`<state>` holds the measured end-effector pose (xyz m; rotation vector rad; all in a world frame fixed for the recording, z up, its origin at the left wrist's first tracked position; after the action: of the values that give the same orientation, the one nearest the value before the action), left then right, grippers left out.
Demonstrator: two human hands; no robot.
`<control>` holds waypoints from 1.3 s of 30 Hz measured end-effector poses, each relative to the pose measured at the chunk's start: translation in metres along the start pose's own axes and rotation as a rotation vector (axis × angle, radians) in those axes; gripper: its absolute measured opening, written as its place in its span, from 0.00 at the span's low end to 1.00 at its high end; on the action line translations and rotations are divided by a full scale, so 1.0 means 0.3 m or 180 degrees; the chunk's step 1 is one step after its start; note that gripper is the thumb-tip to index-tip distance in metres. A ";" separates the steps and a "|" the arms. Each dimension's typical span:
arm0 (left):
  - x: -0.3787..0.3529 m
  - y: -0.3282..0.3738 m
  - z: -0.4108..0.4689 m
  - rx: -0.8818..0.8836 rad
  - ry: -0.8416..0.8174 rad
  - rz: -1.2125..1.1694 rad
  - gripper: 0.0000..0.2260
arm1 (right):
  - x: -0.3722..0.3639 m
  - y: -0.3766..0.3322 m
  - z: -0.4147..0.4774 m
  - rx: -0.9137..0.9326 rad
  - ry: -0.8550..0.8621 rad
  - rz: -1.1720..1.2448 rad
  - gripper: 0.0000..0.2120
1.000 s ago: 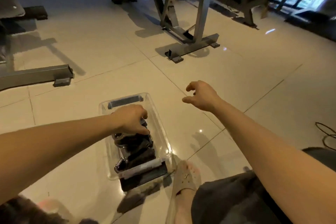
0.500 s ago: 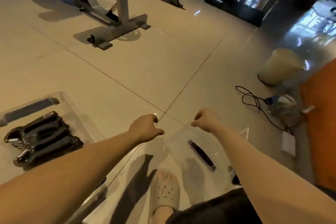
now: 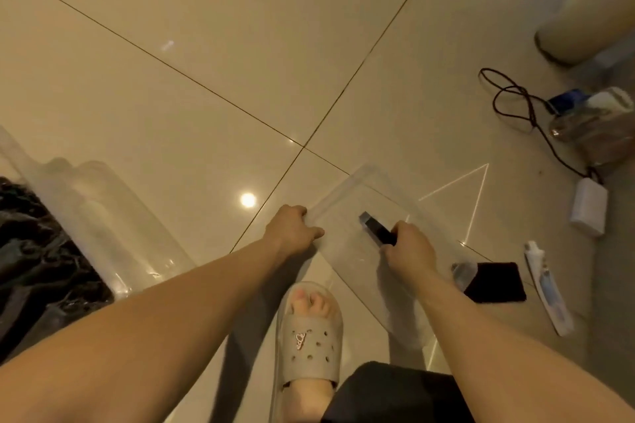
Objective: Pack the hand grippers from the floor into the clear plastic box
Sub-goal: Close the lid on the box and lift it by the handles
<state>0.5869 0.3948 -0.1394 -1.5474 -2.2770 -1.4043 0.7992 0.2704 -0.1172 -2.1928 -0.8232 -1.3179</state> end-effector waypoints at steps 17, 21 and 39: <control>0.976 0.008 -0.520 -0.0051 0.2105 -0.1119 0.13 | 0.647 -0.840 -0.312 0.2012 0.1132 0.0127 0.10; 1.180 -0.094 -0.787 -0.0107 0.2624 -0.1480 0.21 | 0.731 -1.092 -0.557 0.2513 0.1178 0.0255 0.10; 1.131 -0.712 -1.143 0.1240 0.2647 -0.1020 0.30 | 0.197 -1.601 -0.974 0.3306 0.0111 0.0497 0.11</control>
<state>0.1126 0.3804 0.0913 -0.3718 -2.0895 -1.2170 0.3069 0.4439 0.0997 -1.3526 -0.9898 -0.5997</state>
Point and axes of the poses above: each hand's wrist, its own z-axis towards the middle knuckle, its own x-axis out of the back of the hand, y = z × x, the point moved 6 cm from there along z, towards the middle knuckle, and after that the axes turned 2 degrees about -z, right-handed, at the moved point
